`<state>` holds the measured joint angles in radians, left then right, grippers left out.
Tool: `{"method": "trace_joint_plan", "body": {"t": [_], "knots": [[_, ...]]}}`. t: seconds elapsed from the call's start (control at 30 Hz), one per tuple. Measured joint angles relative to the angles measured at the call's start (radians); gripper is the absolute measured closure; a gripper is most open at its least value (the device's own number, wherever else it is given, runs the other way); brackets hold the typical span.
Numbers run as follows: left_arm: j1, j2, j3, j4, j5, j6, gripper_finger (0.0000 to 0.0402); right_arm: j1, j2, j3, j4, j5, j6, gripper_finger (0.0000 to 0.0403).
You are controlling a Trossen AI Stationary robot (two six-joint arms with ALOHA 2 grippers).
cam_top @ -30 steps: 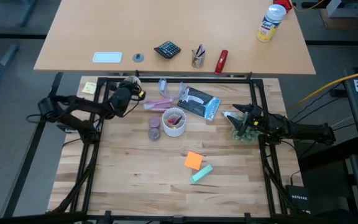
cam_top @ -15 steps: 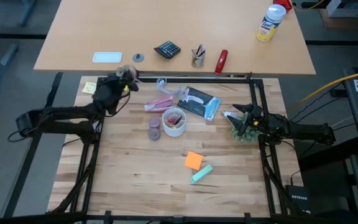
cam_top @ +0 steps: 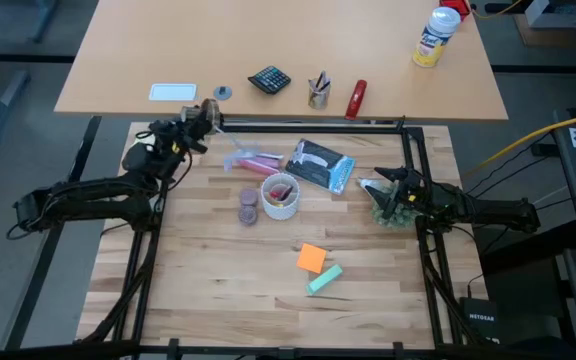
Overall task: Screw lightbulb
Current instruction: Move the lamp to the center of the table
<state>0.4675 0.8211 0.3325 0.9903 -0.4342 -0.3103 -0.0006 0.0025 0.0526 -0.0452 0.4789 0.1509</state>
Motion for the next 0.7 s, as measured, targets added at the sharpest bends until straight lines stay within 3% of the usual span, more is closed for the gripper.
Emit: {"method": "trace_joint_plan", "body": {"t": [0.37,0.7], "knots": [[-0.169,0.006,0.116,0.016,0.332,-0.071,0.0237,0.000,0.000,0.000,0.006,0.000,0.000,0.0052],[-0.417,0.088,0.159,-0.060,0.385,-0.056,0.0237,0.000,0.000,-0.002,0.032,0.000,0.000,0.0052]]}}
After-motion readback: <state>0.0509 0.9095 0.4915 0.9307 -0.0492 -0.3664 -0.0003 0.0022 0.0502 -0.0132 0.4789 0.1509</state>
